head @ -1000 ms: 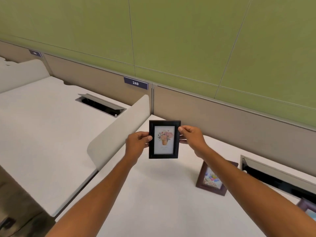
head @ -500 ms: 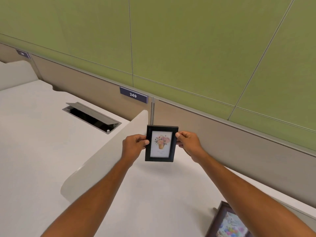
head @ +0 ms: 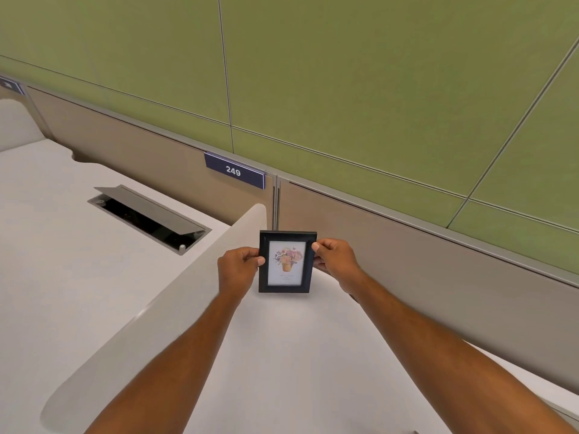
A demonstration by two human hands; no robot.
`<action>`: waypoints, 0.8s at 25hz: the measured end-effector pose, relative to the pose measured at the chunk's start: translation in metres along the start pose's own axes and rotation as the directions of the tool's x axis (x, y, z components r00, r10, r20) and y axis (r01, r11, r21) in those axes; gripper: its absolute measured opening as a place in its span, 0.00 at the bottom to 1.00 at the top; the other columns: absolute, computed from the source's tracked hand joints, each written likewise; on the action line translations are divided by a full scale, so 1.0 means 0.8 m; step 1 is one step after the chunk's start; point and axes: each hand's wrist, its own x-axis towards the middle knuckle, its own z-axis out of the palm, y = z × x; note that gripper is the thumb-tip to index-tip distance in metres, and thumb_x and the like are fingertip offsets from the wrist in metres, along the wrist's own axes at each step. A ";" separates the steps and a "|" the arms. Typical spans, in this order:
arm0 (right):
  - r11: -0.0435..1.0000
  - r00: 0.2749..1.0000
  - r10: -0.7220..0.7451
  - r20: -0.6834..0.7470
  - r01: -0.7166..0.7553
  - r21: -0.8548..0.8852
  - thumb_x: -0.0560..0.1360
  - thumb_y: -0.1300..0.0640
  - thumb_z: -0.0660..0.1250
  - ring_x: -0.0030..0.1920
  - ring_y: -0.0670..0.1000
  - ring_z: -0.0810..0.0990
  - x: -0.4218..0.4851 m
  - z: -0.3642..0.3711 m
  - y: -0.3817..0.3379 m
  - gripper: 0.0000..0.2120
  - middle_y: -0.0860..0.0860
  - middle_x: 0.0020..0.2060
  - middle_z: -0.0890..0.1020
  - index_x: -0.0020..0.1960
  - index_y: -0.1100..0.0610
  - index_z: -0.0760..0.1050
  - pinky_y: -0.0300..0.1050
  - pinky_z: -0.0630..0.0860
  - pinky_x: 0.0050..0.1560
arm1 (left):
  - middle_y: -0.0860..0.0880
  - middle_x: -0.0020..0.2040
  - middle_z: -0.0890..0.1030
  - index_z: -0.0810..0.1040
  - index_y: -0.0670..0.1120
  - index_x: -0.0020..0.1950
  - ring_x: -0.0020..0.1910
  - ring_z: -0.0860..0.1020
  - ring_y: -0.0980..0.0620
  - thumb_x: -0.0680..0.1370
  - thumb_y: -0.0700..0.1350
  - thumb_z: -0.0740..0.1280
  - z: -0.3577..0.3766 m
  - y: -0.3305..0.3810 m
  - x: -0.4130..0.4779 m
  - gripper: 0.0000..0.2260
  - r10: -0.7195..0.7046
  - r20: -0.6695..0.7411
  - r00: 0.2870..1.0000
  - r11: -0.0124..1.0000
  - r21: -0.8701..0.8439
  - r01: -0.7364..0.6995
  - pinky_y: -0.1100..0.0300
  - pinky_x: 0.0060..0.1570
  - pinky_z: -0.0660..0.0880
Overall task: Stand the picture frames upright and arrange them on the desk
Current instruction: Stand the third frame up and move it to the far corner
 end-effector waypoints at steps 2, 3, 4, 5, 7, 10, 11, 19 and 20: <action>1.000 1.000 -0.002 0.000 0.002 -0.003 0.86 0.61 0.65 0.57 0.61 0.89 0.012 0.002 0.004 0.11 0.60 0.53 0.90 0.53 0.59 0.86 0.55 0.87 0.60 | 0.45 0.55 0.91 0.90 0.43 0.59 0.53 0.88 0.44 0.80 0.43 0.77 0.007 -0.006 0.011 0.09 0.015 -0.016 1.000 1.000 0.015 -0.015 0.43 0.59 0.86; 1.000 1.000 -0.002 -0.003 0.002 0.000 0.86 0.61 0.64 0.57 0.61 0.89 0.016 0.003 0.006 0.11 0.60 0.53 0.90 0.55 0.61 0.86 0.50 0.87 0.55 | 0.45 0.55 0.91 0.90 0.43 0.59 0.53 0.88 0.45 0.80 0.43 0.77 0.010 -0.008 0.015 0.09 0.017 -0.019 1.000 1.000 0.020 -0.017 0.44 0.59 0.87; 1.000 1.000 0.000 -0.006 0.000 0.000 0.86 0.61 0.64 0.56 0.59 0.89 0.021 0.004 0.008 0.11 0.60 0.54 0.89 0.56 0.62 0.85 0.44 0.86 0.49 | 0.46 0.55 0.91 0.90 0.44 0.58 0.52 0.88 0.45 0.80 0.43 0.77 0.013 -0.010 0.020 0.08 0.013 -0.023 1.000 1.000 0.022 -0.012 0.44 0.58 0.87; 1.000 1.000 0.001 -0.010 -0.001 -0.003 0.87 0.61 0.64 0.55 0.58 0.89 0.026 0.005 0.010 0.11 0.60 0.54 0.89 0.57 0.63 0.85 0.39 0.85 0.45 | 0.46 0.55 0.91 0.90 0.44 0.59 0.52 0.88 0.45 0.80 0.43 0.77 0.016 -0.012 0.025 0.08 0.008 -0.023 1.000 1.000 0.020 -0.007 0.44 0.58 0.87; 1.000 1.000 0.001 -0.021 -0.001 -0.006 0.87 0.61 0.64 0.53 0.56 0.89 0.033 0.005 0.014 0.11 0.59 0.54 0.89 0.58 0.63 0.85 0.36 0.83 0.41 | 0.45 0.56 0.90 0.89 0.44 0.59 0.53 0.88 0.45 0.80 0.43 0.76 0.022 -0.014 0.031 0.09 -0.003 -0.018 1.000 1.000 0.026 0.003 0.45 0.59 0.86; 1.000 1.000 0.001 -0.027 -0.002 -0.004 0.86 0.59 0.65 0.52 0.56 0.88 0.043 0.006 0.021 0.11 0.59 0.53 0.89 0.56 0.62 0.85 0.39 0.83 0.44 | 0.43 0.58 0.90 0.89 0.42 0.61 0.55 0.87 0.43 0.81 0.43 0.76 0.031 -0.020 0.033 0.10 -0.018 -0.028 0.999 0.999 0.030 0.018 0.44 0.60 0.86; 1.000 1.000 0.002 -0.027 -0.002 -0.001 0.86 0.59 0.65 0.52 0.56 0.88 0.046 0.007 0.023 0.11 0.59 0.53 0.89 0.56 0.62 0.85 0.41 0.84 0.46 | 0.43 0.58 0.90 0.88 0.42 0.61 0.55 0.87 0.42 0.81 0.43 0.76 0.032 -0.023 0.033 0.10 -0.020 -0.033 0.999 1.000 0.023 0.021 0.43 0.61 0.86; 1.000 0.999 0.021 -0.041 -0.021 0.001 0.87 0.55 0.65 0.59 0.61 0.87 0.052 0.015 0.029 0.11 0.58 0.53 0.88 0.53 0.58 0.83 0.60 0.86 0.62 | 0.42 0.59 0.89 0.87 0.40 0.64 0.57 0.87 0.41 0.83 0.44 0.73 0.032 -0.029 0.026 0.12 -0.027 -0.029 0.999 1.000 0.009 0.027 0.43 0.61 0.85; 1.000 0.999 0.024 -0.047 -0.025 -0.007 0.87 0.54 0.65 0.59 0.61 0.87 0.051 0.016 0.029 0.12 0.58 0.54 0.88 0.54 0.60 0.83 0.60 0.85 0.63 | 0.41 0.60 0.89 0.87 0.40 0.64 0.56 0.87 0.41 0.83 0.44 0.73 0.032 -0.031 0.025 0.12 -0.023 -0.025 0.999 0.999 0.021 0.024 0.43 0.61 0.85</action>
